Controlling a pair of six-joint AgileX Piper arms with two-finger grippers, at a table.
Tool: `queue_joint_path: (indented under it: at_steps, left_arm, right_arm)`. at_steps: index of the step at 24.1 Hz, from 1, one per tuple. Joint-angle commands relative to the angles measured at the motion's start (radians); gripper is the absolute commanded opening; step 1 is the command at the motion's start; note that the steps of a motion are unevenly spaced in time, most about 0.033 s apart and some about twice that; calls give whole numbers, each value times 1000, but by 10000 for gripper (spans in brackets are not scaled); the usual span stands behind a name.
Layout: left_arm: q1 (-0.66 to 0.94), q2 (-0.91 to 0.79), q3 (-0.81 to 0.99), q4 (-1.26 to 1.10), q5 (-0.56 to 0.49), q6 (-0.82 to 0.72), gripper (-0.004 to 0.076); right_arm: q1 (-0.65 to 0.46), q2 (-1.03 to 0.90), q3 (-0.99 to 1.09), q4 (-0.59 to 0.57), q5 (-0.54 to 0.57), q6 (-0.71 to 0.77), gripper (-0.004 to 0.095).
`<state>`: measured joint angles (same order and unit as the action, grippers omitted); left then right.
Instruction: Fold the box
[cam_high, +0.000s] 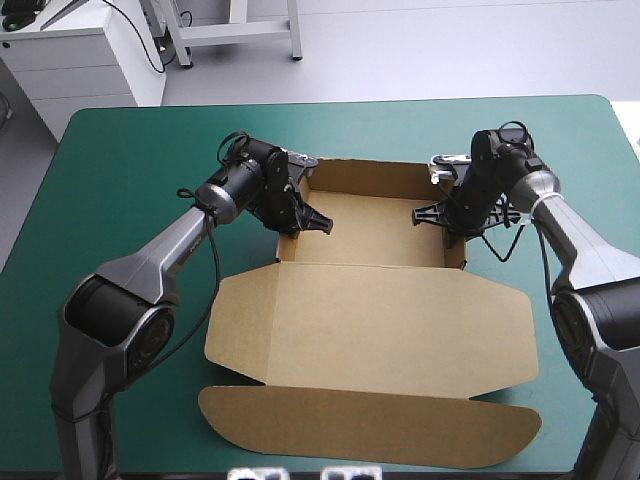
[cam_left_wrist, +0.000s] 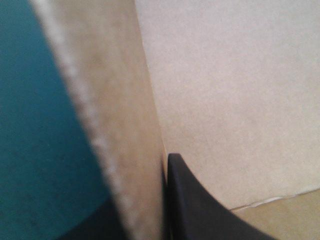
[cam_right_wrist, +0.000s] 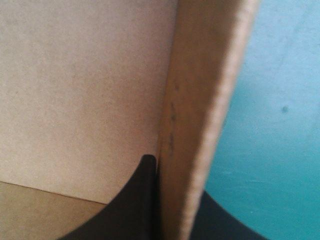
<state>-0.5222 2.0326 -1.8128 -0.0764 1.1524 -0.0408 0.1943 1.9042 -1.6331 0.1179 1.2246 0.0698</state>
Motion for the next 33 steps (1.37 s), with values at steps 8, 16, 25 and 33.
queue_joint_path:
  at_steps: [8,16,25,33]
  left_arm:
    - [62,-58,-30,-178,115,166,536]
    - [138,-78,-91,-384,130,179,561]
    - [140,-213,-229,-166,135,172,435]
    - [140,-406,-182,61,135,327,-4]
  right_arm:
    - [10,-56,-33,35,1,-131,641]
    - [8,-102,-33,65,-50,-102,801]
    - [6,-178,-73,13,8,-97,787]
    - [6,-208,-73,-7,7,-97,787]
